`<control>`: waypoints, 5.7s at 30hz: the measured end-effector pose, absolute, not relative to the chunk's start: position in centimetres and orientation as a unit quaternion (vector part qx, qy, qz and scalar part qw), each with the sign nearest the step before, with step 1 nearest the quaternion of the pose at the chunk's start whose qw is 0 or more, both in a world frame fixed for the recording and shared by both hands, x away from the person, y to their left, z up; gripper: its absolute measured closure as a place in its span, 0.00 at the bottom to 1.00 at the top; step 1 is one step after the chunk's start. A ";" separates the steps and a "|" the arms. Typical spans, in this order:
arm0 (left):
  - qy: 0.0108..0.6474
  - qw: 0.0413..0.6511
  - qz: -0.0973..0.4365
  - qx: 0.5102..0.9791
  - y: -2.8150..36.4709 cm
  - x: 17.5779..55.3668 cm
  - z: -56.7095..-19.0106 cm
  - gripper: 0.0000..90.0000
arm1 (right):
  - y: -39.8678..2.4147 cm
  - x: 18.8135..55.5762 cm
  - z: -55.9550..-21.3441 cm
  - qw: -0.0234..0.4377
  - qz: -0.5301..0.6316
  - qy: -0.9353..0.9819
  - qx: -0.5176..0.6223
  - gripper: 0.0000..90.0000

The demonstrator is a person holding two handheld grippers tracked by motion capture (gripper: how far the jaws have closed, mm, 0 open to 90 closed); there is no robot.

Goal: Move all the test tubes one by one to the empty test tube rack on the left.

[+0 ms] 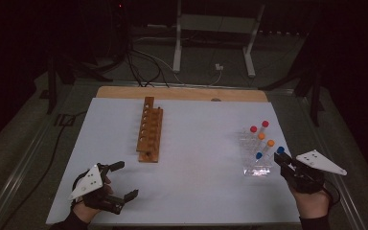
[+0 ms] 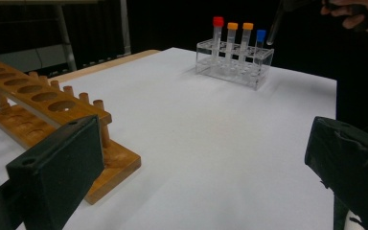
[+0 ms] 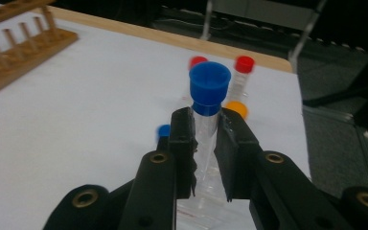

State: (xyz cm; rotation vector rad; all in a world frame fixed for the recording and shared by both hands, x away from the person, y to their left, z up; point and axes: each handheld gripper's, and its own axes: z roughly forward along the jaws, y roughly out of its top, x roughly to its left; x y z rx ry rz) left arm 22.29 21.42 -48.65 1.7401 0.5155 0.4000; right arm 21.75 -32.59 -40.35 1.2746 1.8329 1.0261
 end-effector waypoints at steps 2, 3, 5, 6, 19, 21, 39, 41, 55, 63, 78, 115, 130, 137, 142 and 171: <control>0.224 0.596 0.174 0.751 21.4 22.3 -48.7 0.01 | -32.1 21.4 -40.1 0.333 0.399 0.707 0.479 0.86; 0.225 0.596 0.175 0.750 21.4 22.3 -48.7 0.01 | -31.8 21.3 -40.1 0.329 0.402 0.711 0.475 0.86; 0.226 0.599 0.173 0.748 21.4 22.3 -48.6 0.01 | -31.2 21.1 -40.1 0.320 0.409 0.717 0.465 0.86; 0.227 0.597 0.171 0.750 21.4 22.3 -48.6 0.01 | -30.9 21.1 -40.1 0.314 0.413 0.721 0.460 0.86; 0.208 0.615 0.125 0.750 19.5 22.8 -47.4 0.01 | -25.7 22.5 -42.8 0.258 0.419 0.777 0.394 0.86; 0.204 0.618 0.106 0.751 18.9 23.1 -47.0 0.01 | -24.8 22.7 -43.1 0.252 0.416 0.786 0.382 0.86; 0.152 0.613 0.021 0.775 11.1 26.2 -44.1 0.01 | -19.8 22.9 -44.2 0.203 0.424 0.824 0.316 0.86; 0.147 0.612 0.019 0.777 10.1 26.6 -43.8 0.02 | -19.3 22.8 -44.2 0.199 0.426 0.826 0.310 0.86; 0.112 0.596 0.011 0.795 4.7 28.1 -43.2 0.30 | -18.4 22.5 -44.3 0.185 0.431 0.832 0.297 0.86; 0.108 0.583 0.021 0.805 3.6 28.4 -43.6 0.60 | -18.4 22.5 -44.3 0.182 0.431 0.832 0.297 0.86; 0.101 0.572 0.021 0.813 3.1 28.5 -44.2 0.84 | -18.5 22.5 -44.2 0.184 0.432 0.831 0.298 0.86; 0.144 0.563 0.105 0.807 8.1 31.8 -39.3 0.86 | -21.4 23.3 -44.2 0.180 0.511 0.774 0.329 0.00; 0.193 0.553 0.141 0.798 11.2 36.0 -37.1 0.86 | -22.0 23.0 -43.9 0.198 0.522 0.758 0.336 0.00; 0.217 0.548 0.153 0.793 12.3 37.9 -36.6 0.86 | -21.8 22.9 -44.0 0.199 0.519 0.762 0.332 0.00; 0.234 0.547 0.166 0.787 13.2 39.3 -36.1 0.86 | -21.8 23.0 -44.1 0.199 0.519 0.761 0.335 0.00; 0.341 0.520 0.222 0.751 18.1 48.3 -38.2 0.86 | -22.0 23.3 -44.5 0.177 0.525 0.762 0.335 0.00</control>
